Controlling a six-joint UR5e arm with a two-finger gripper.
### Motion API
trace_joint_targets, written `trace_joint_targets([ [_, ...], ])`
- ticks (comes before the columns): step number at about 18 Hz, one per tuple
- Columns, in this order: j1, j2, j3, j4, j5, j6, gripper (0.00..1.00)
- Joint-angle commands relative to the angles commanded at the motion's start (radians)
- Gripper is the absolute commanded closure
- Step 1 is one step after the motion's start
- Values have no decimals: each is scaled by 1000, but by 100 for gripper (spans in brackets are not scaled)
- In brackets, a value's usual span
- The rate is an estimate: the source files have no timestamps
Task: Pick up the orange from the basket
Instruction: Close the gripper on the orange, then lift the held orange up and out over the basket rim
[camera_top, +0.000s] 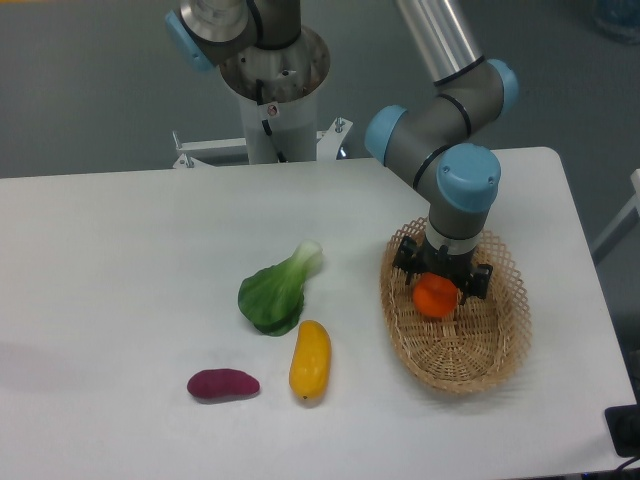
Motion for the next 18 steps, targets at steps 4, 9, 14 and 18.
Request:
trace_joint_targets([
  [4,0,2,5,11,-2,-2,45],
  [9,0,11,44,9,-5,0,47],
  [14,-29,31,175,-17,-9,-3,47],
  [18,-46,67,219,-46,-101,-93,47],
])
